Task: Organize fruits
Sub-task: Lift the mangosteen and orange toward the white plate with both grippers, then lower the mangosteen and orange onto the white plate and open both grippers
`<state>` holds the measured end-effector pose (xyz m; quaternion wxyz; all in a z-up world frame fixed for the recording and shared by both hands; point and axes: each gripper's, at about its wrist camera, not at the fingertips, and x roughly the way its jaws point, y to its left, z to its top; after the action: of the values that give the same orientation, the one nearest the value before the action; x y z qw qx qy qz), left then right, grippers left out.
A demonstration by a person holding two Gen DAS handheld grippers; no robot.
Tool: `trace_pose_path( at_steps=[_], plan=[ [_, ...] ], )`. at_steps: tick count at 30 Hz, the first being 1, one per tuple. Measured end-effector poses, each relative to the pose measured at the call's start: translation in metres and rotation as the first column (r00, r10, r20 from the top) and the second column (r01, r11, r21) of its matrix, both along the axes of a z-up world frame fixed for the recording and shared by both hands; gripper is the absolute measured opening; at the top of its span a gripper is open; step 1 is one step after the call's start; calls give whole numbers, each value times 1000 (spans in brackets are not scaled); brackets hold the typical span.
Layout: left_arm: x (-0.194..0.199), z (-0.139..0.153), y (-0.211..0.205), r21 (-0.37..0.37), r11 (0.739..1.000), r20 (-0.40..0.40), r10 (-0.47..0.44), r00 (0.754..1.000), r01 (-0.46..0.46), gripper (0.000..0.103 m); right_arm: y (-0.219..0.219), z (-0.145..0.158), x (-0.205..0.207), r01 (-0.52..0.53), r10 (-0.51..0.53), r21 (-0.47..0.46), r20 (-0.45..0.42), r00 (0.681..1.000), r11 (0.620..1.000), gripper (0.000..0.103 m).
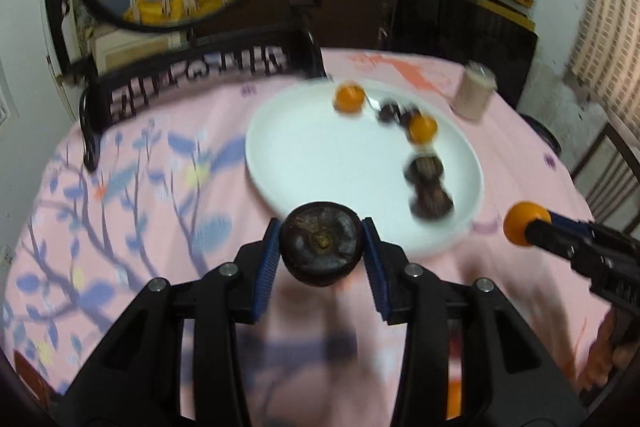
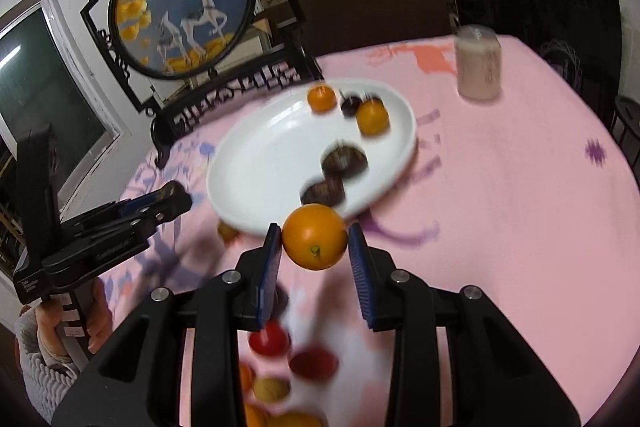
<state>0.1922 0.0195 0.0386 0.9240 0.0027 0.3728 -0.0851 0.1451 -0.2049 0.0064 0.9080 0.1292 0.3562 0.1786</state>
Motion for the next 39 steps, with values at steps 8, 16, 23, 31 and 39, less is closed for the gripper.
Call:
trace_pose_path(
  at_steps=[8, 16, 23, 31, 39],
  plan=[
    [62, -12, 2, -24, 998, -21, 56, 998, -56, 50, 56, 2, 64, -74, 74, -71, -3, 997, 995, 35],
    [79, -24, 5, -70, 997, -48, 30, 998, -34, 68, 65, -20, 79, -92, 88, -104, -41, 995, 990, 54],
    [64, -17, 12, -50, 996, -28, 73, 997, -74, 69, 55, -7, 60, -78, 77, -82, -11, 997, 994, 54],
    [9, -32, 24, 4, 998, -28, 70, 997, -70, 70, 31, -5, 12, -48, 48, -52, 11, 999, 998, 62],
    [-18, -47, 13, 40, 999, -27, -22, 999, 23, 70, -3, -14, -15, 6, -5, 45, -22, 1000, 999, 64]
  ],
)
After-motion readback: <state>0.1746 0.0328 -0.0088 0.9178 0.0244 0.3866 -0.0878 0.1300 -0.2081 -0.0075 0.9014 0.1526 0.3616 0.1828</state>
